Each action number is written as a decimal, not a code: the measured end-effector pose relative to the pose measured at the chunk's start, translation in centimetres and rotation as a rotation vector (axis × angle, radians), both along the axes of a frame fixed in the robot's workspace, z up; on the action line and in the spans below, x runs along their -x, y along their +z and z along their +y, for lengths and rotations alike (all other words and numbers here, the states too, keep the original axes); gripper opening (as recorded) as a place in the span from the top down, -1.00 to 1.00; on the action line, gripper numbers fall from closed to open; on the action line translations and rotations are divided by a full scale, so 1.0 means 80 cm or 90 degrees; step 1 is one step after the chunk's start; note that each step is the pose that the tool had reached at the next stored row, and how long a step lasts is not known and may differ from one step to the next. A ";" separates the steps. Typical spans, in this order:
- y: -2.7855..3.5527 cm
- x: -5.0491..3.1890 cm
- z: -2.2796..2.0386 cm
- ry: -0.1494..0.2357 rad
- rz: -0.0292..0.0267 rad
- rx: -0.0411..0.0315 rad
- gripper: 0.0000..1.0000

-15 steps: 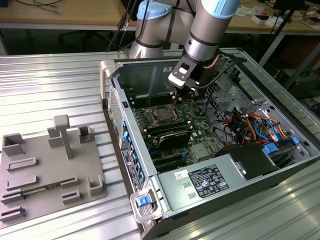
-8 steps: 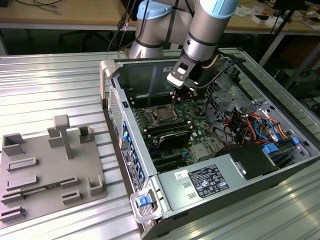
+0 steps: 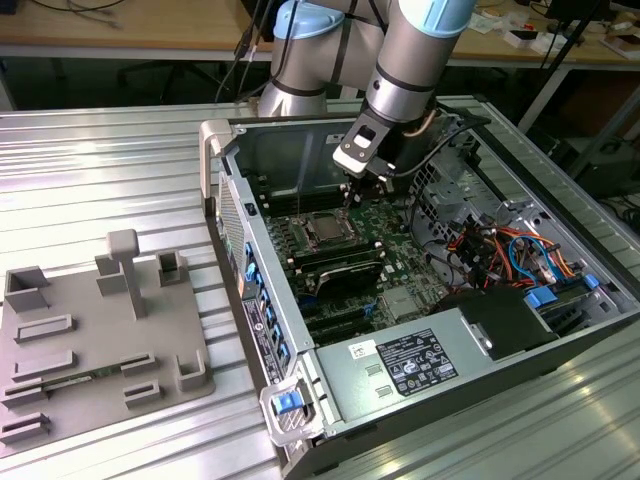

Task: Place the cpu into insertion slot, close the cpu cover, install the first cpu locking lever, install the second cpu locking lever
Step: 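Close the cpu cover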

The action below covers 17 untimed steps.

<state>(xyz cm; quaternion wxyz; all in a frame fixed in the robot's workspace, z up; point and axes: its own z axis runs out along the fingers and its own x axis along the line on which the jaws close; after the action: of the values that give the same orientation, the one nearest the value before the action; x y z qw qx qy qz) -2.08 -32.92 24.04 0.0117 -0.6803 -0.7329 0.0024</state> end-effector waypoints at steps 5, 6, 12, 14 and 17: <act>-0.0020 0.019 -0.0002 0.002 0.0001 0.0001 0.79; -0.0027 0.022 -0.0002 0.003 0.0001 0.0001 0.79; -0.0057 0.038 -0.0033 0.009 0.0000 0.0000 0.79; -0.0061 0.044 -0.0040 0.010 0.0000 0.0000 0.79; -0.0077 0.053 -0.0047 0.011 0.0001 0.0000 0.79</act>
<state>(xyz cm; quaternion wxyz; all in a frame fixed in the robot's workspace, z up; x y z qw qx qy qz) -6.32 -33.29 23.43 0.0117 -0.6738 -0.7388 0.0025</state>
